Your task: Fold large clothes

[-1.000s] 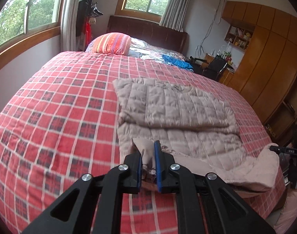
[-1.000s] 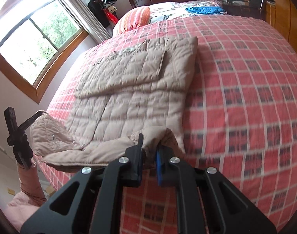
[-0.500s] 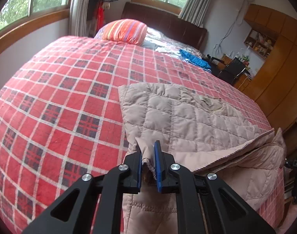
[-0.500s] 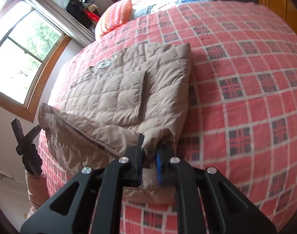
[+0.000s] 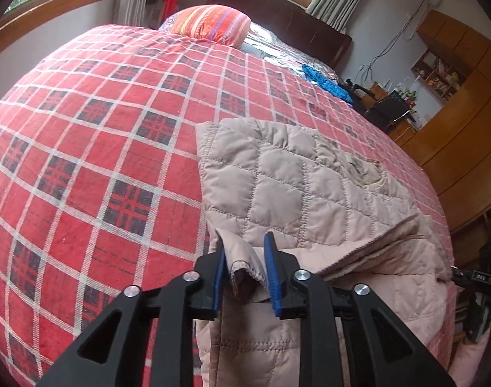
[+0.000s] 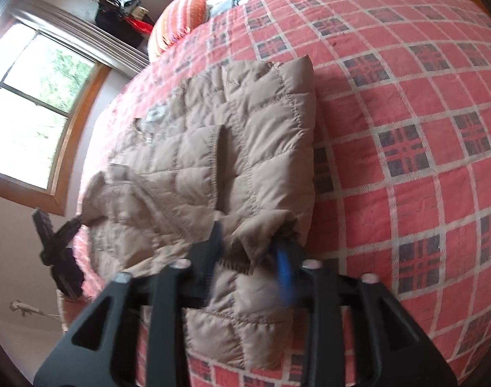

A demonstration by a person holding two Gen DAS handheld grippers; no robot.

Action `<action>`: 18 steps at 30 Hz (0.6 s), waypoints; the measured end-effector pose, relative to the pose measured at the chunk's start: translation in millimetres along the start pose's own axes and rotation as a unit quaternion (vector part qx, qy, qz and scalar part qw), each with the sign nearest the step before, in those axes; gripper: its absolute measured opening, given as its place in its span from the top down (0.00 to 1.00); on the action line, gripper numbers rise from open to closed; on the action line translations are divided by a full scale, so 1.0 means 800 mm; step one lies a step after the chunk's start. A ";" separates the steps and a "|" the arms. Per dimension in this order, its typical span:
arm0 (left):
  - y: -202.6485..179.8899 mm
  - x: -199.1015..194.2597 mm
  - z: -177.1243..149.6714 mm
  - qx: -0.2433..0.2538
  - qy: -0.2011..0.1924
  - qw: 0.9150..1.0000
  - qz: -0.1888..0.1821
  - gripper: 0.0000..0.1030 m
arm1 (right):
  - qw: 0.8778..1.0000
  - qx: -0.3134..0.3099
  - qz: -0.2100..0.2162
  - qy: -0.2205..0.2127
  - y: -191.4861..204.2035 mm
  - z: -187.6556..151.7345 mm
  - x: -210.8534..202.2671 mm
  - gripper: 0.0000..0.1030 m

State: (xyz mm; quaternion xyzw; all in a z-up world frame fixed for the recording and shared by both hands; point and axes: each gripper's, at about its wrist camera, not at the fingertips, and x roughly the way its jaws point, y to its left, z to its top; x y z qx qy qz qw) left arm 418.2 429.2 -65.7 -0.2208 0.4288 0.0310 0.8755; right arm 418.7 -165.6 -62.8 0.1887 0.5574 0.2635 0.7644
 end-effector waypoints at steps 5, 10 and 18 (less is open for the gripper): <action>0.011 -0.041 -0.007 -0.003 -0.034 0.999 0.001 0.46 | 0.999 -0.025 -0.020 -0.024 0.007 -0.015 -0.029 0.35; 0.015 -0.047 -0.026 0.028 -0.035 0.998 0.043 0.42 | 0.999 -0.035 -0.034 -0.021 0.006 -0.026 -0.027 0.35; 0.001 -0.013 -0.044 0.041 -0.006 0.998 0.049 0.41 | 0.997 -0.036 -0.065 -0.006 0.010 -0.025 0.014 0.63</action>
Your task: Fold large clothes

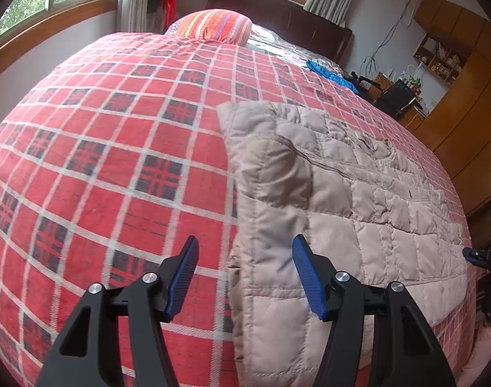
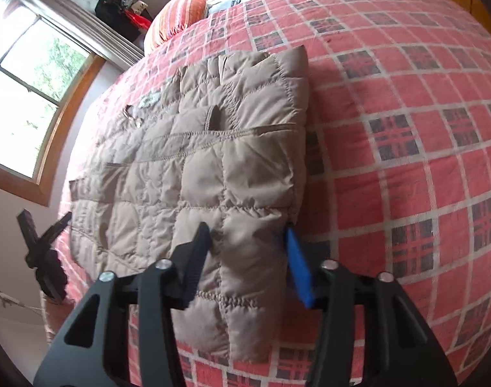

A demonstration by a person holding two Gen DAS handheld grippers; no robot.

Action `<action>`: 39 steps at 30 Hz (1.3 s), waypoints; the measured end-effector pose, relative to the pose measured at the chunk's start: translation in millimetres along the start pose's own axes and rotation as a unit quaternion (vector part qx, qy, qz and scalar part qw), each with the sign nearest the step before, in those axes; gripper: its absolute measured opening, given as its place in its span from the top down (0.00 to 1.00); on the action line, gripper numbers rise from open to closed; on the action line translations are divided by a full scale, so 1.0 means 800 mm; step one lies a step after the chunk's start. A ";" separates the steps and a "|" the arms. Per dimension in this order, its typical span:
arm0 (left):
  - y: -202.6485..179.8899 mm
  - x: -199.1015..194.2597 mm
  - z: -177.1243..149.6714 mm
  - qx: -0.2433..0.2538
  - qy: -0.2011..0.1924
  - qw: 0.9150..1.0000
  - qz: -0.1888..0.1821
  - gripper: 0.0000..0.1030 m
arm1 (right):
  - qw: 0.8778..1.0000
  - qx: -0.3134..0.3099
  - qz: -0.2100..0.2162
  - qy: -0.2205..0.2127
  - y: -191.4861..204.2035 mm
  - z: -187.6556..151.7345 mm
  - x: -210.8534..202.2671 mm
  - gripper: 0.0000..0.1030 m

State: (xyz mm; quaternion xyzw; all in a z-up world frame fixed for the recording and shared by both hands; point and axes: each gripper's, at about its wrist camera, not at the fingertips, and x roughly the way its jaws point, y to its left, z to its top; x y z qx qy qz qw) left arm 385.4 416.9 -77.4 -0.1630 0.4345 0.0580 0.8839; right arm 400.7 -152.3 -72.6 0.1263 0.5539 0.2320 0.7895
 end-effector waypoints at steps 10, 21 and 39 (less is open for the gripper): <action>-0.043 -0.046 -0.018 0.041 -0.061 0.997 0.002 0.89 | 0.998 -0.043 0.000 -0.050 0.024 -0.024 -0.047 0.93; -0.078 -0.085 0.079 0.031 -0.153 0.988 0.003 0.90 | 0.993 -0.033 0.004 -0.115 0.044 0.075 -0.097 0.93; -0.035 0.128 0.136 0.000 -0.020 0.996 0.087 0.81 | 0.998 0.048 -0.033 -0.020 -0.038 0.193 0.086 0.89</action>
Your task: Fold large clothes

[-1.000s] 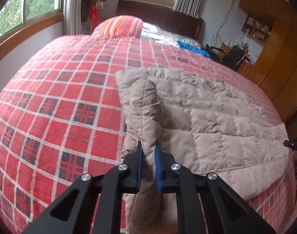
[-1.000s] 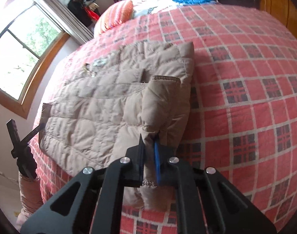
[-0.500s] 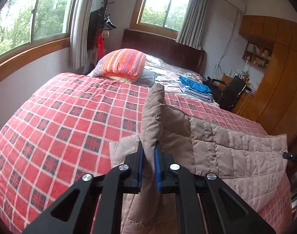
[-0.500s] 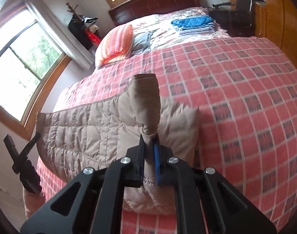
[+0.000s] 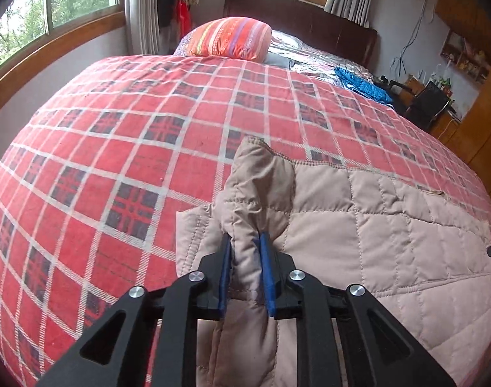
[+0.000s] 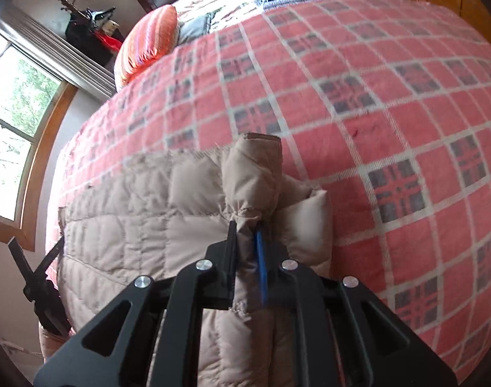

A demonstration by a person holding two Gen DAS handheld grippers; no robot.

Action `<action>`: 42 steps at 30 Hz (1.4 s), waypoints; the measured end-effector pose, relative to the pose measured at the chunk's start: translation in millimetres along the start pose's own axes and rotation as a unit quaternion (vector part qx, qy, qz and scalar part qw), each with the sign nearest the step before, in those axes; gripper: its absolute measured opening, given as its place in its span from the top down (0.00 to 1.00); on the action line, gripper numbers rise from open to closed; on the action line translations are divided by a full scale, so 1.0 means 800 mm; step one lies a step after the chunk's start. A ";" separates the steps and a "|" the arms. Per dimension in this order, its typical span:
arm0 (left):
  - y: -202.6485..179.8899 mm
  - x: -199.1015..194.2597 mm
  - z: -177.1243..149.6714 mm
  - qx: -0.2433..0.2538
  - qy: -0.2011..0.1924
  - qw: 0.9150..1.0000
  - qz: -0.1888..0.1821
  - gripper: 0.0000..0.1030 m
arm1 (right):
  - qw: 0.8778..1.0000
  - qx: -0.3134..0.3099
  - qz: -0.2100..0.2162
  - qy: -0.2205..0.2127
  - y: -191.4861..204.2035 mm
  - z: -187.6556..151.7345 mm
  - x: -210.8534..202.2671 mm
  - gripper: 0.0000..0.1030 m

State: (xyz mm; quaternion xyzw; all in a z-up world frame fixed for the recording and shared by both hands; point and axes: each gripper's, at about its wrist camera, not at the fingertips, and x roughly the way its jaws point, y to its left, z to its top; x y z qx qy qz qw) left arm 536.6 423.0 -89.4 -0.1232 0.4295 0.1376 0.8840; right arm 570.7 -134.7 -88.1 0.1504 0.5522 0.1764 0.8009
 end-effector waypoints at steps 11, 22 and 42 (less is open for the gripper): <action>0.042 -0.071 -0.003 -0.036 0.006 0.998 -0.057 0.67 | 0.999 -0.024 0.026 -0.030 -0.006 -0.044 -0.069 0.67; 0.064 -0.139 -0.123 -0.020 0.011 0.995 -0.097 0.55 | 0.996 -0.077 0.051 -0.006 -0.017 -0.168 -0.097 0.63; 0.055 -0.114 -0.166 -0.012 0.036 0.993 -0.109 0.90 | 0.996 -0.080 0.024 0.037 -0.020 -0.196 -0.054 0.91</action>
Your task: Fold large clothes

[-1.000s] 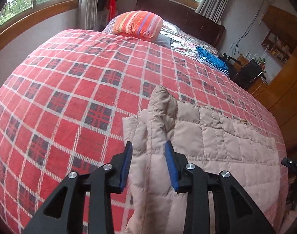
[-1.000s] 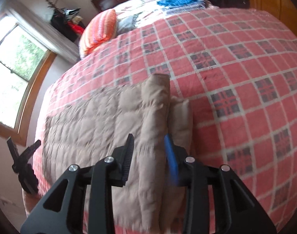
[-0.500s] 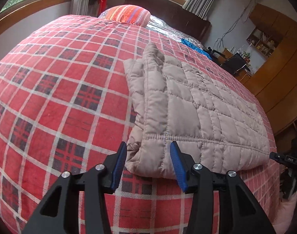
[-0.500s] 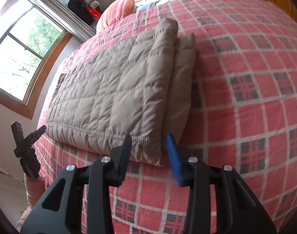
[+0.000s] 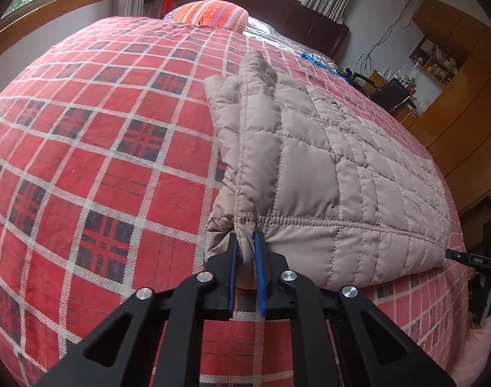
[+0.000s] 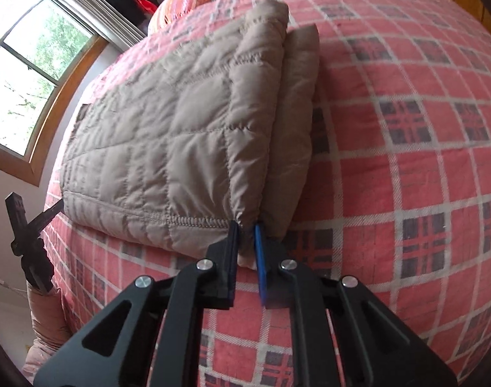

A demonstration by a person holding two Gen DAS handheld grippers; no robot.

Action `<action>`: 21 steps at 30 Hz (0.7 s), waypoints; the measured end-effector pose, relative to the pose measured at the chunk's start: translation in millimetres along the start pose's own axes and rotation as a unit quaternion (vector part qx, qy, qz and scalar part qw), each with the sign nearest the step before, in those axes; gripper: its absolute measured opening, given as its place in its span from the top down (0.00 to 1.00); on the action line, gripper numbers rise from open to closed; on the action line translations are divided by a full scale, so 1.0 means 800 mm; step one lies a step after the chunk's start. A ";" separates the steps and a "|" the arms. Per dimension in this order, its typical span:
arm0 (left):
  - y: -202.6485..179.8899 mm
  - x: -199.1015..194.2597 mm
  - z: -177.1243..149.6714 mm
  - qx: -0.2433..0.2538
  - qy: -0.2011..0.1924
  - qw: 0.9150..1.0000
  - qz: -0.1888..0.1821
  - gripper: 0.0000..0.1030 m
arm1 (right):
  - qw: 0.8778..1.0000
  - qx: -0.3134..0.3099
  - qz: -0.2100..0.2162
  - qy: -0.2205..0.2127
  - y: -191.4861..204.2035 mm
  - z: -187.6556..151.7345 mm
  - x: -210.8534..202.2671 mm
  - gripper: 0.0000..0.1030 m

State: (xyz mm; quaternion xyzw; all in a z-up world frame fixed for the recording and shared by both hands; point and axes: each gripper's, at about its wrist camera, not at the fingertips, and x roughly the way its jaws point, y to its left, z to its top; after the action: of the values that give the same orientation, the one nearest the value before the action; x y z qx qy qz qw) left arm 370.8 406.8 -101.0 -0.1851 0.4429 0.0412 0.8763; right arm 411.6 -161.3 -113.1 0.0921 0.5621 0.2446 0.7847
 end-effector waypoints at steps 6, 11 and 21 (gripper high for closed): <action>-0.003 0.006 -0.003 0.008 0.005 1.000 0.009 0.89 | 1.000 0.005 0.005 0.007 -0.003 0.002 0.006 0.89; 0.001 -0.014 0.011 -0.002 0.006 1.000 -0.015 0.68 | 1.000 0.005 0.026 -0.010 -0.005 0.005 -0.019 0.67; 0.044 0.005 0.079 -0.061 0.018 0.995 -0.082 0.32 | 0.992 0.062 0.086 -0.063 -0.044 0.058 -0.047 0.28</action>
State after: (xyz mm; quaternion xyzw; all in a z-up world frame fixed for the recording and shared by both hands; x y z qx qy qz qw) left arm 413.3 462.4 -80.4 -0.2743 0.4385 -0.0076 0.8558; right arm 454.9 -204.2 -80.2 0.2040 0.5154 0.2691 0.7876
